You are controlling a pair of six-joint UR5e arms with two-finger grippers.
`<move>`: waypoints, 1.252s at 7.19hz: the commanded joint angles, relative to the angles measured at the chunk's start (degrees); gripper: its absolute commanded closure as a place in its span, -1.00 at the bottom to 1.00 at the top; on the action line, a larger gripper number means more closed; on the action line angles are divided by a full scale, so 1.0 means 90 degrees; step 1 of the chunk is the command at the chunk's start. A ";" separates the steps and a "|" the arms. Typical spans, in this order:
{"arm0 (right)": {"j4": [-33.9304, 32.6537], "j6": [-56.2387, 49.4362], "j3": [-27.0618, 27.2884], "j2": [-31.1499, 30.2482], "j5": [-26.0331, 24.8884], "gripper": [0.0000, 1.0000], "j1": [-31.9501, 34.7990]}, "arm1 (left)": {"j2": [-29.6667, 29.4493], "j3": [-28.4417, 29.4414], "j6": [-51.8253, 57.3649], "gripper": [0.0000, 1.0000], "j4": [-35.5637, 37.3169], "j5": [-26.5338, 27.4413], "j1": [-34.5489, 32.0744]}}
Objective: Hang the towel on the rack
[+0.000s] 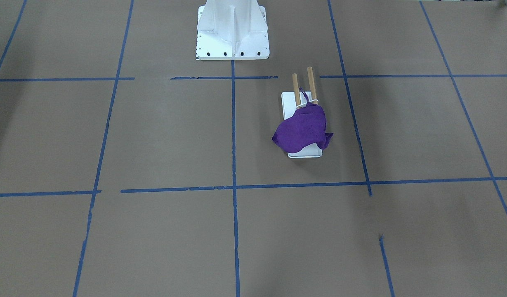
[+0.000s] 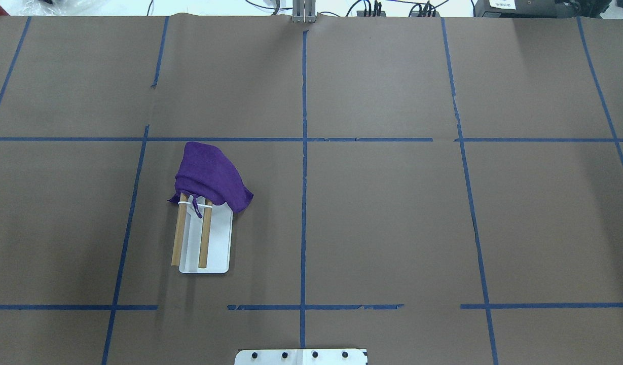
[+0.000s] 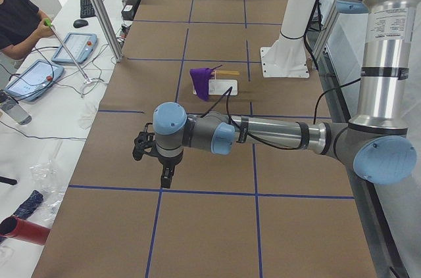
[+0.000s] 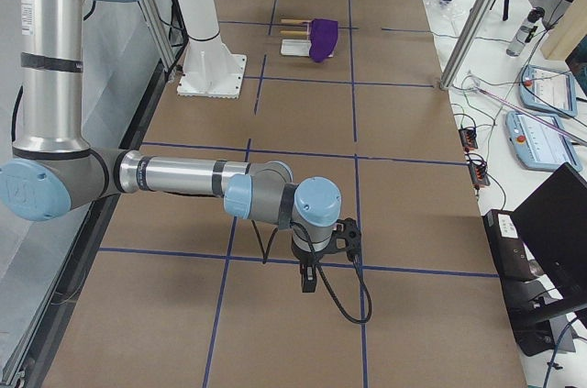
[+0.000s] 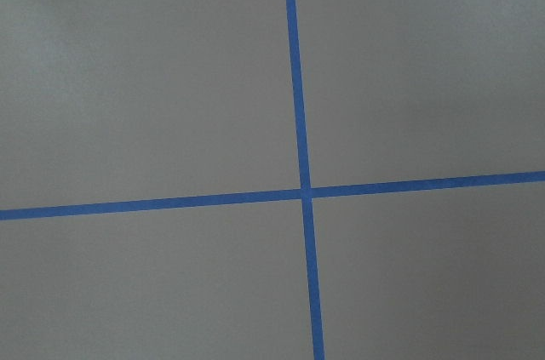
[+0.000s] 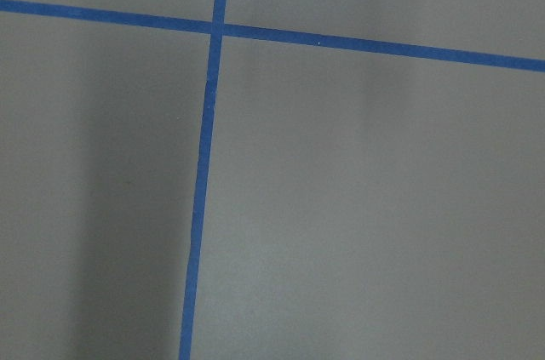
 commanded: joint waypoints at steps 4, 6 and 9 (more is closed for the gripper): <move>-0.0023 0.0001 -0.0016 -0.0008 0.0012 -1.00 -0.0014 | 0.0208 -0.0496 0.1016 -1.00 0.1033 -0.0002 0.0321; -0.0003 -0.0009 -0.0007 -0.0095 0.0022 -1.00 -0.0014 | 0.0208 -0.0612 0.1035 -1.00 0.0965 -0.0011 0.0321; -0.0003 -0.0009 -0.0007 -0.0096 0.0022 -1.00 -0.0014 | 0.0208 -0.0613 0.1026 -1.00 0.0955 -0.0012 0.0321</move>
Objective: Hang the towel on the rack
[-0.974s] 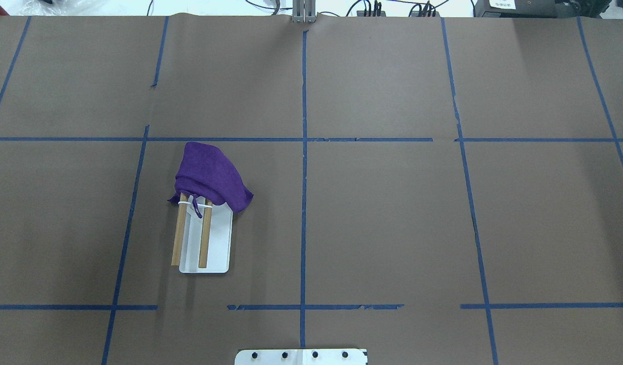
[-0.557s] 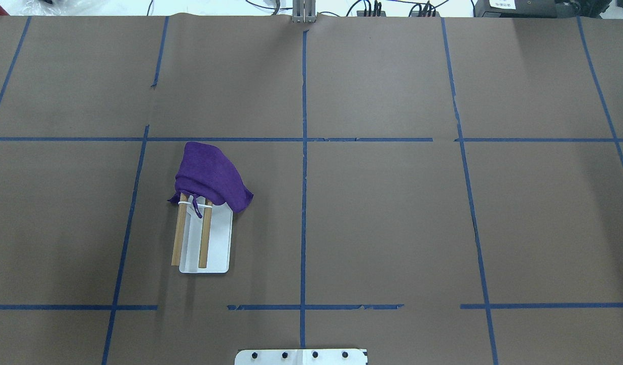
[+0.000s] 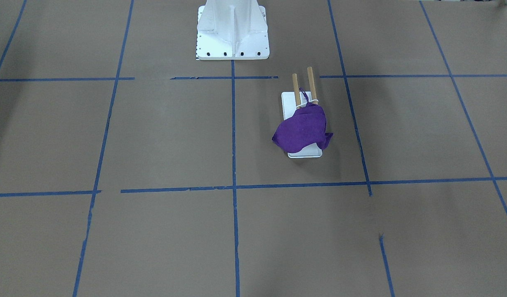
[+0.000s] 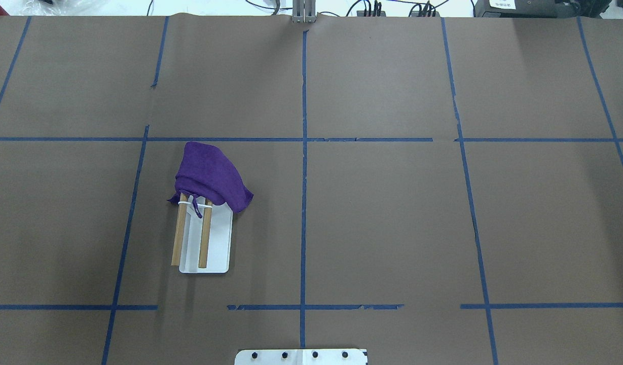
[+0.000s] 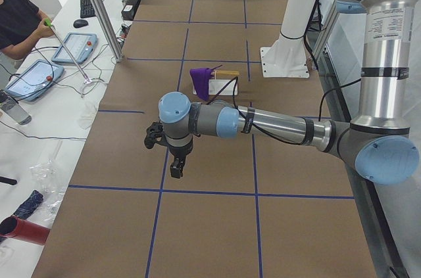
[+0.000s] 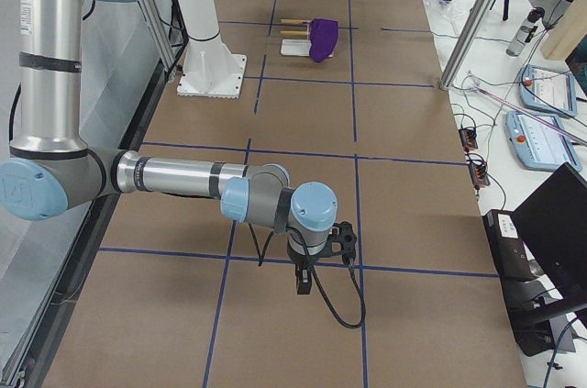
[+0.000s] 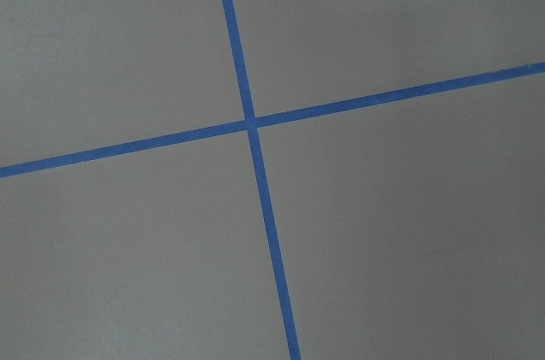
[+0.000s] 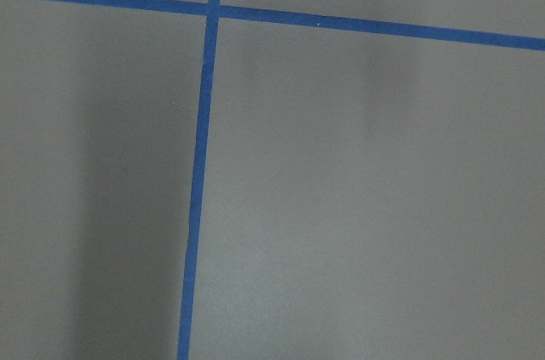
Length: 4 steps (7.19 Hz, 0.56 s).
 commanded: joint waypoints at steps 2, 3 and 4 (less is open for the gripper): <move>0.0001 0.0000 0.0006 0.0002 0.0001 -1.00 0.0000 | -0.0009 -0.0026 -0.0003 -1.00 -0.0007 -0.0001 0.0001; 0.0001 0.0000 0.0006 0.0002 0.0001 -1.00 0.0000 | -0.0019 -0.0007 -0.0003 -1.00 -0.0017 -0.0001 0.0001; 0.0001 0.0000 0.0006 -0.0008 0.0001 -1.00 0.0000 | -0.0058 0.0032 -0.0003 -1.00 -0.0181 0.0009 0.0001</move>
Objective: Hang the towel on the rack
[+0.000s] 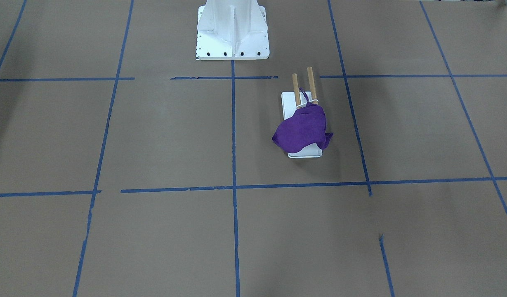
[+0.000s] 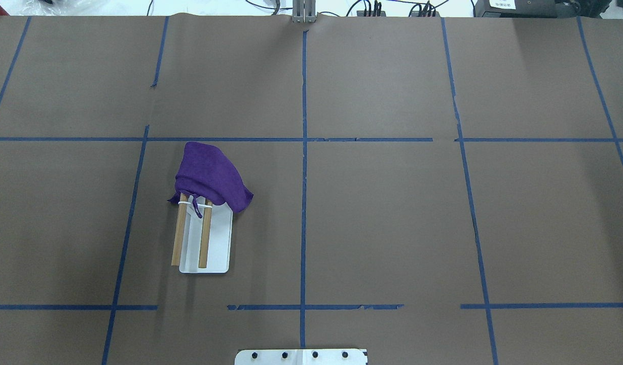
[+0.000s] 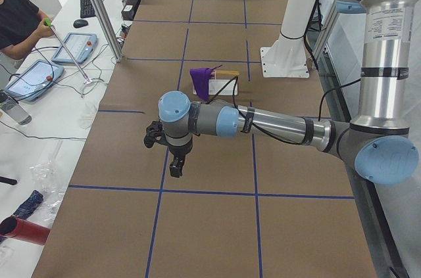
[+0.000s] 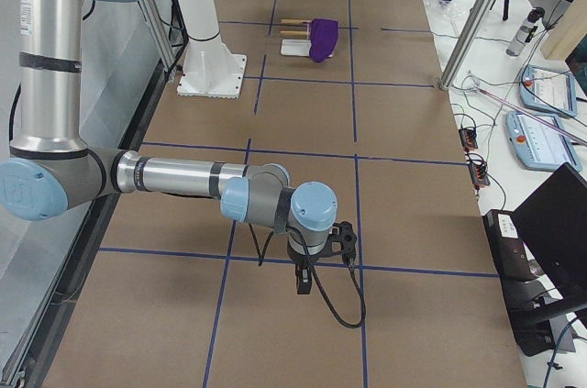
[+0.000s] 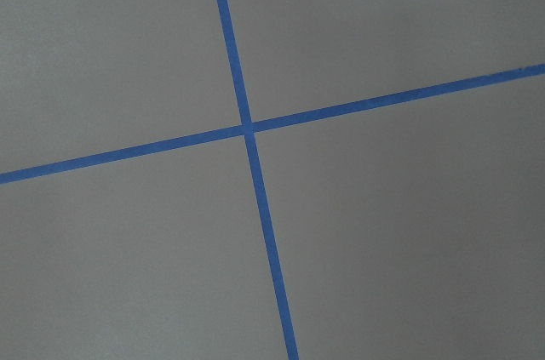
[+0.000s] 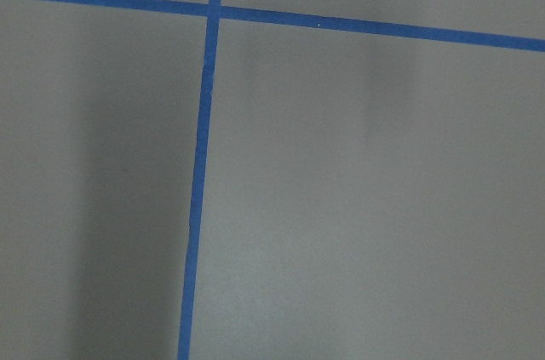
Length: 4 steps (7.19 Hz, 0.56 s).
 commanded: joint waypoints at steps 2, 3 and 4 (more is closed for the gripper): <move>0.0000 0.0000 0.0001 -0.0008 0.0000 -1.00 0.0000 | -0.0052 0.0177 0.0020 -1.00 -0.0500 0.0047 0.0106; 0.0000 -0.0010 0.0001 -0.0008 0.0000 -1.00 0.0000 | -0.0062 0.0101 0.0039 -1.00 -0.0472 0.0037 0.0107; 0.0000 -0.0029 0.0001 -0.0008 0.0000 -1.00 0.0000 | -0.0062 0.0167 0.0039 -1.00 -0.0453 0.0056 0.0107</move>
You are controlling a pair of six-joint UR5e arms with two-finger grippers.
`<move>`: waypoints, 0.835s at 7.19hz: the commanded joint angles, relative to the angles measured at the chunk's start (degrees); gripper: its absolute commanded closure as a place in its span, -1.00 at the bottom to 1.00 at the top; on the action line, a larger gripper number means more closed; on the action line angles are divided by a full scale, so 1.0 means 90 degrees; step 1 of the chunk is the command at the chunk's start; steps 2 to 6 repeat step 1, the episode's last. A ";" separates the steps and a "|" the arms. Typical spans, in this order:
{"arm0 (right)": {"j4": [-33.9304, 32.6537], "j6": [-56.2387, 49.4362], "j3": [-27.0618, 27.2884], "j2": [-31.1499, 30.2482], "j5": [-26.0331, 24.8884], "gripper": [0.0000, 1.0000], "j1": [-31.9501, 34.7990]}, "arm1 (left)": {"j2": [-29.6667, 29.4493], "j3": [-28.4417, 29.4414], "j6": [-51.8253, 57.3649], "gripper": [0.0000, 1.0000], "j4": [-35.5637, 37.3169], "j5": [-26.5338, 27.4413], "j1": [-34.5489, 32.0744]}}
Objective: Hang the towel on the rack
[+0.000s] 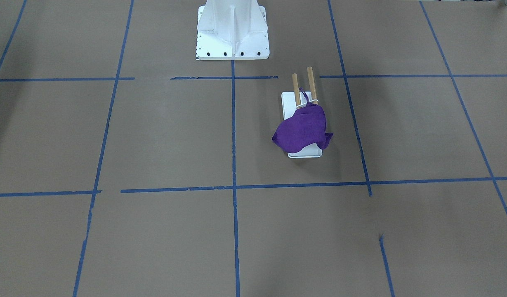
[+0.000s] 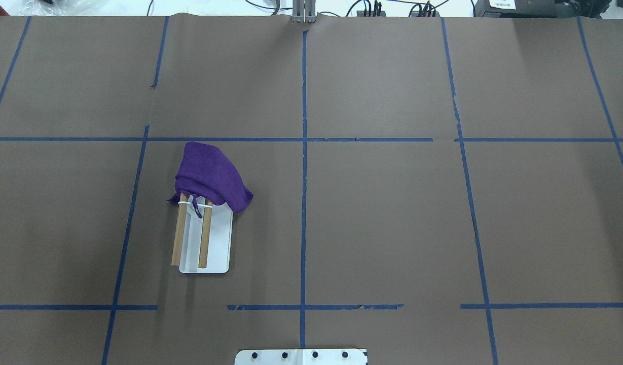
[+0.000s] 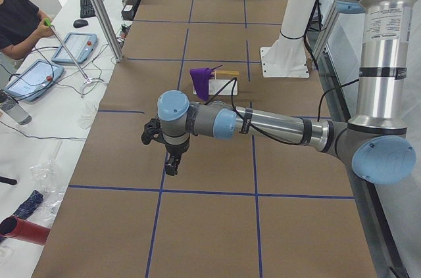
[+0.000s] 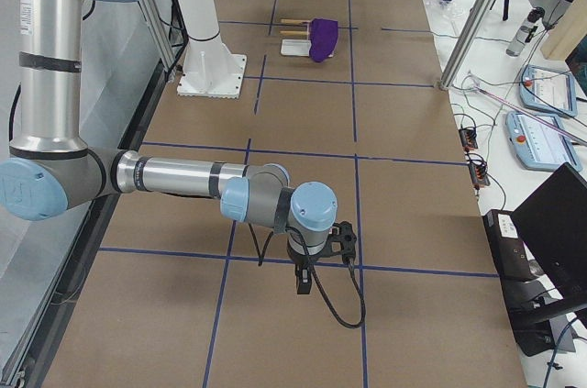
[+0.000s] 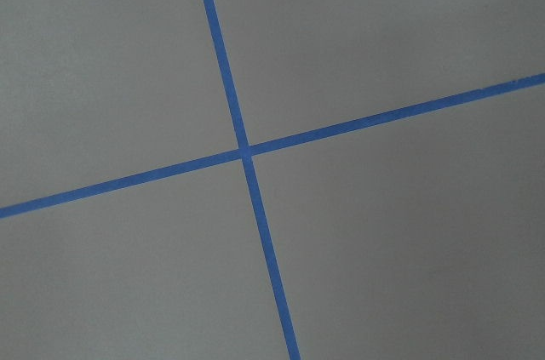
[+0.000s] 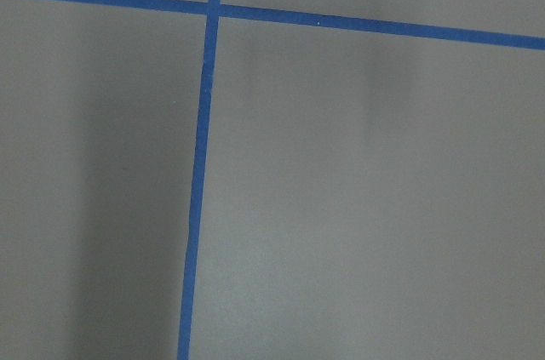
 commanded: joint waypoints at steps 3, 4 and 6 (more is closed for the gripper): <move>0.0001 -0.0019 0.0019 0.0000 0.0000 -1.00 0.0000 | -0.0007 0.0008 0.0008 -1.00 0.0018 0.0014 0.0012; 0.0001 -0.0019 0.0019 0.0000 0.0000 -1.00 0.0000 | -0.0007 0.0008 0.0008 -1.00 0.0018 0.0014 0.0012; 0.0001 -0.0019 0.0019 0.0000 0.0000 -1.00 0.0000 | -0.0007 0.0008 0.0008 -1.00 0.0018 0.0014 0.0012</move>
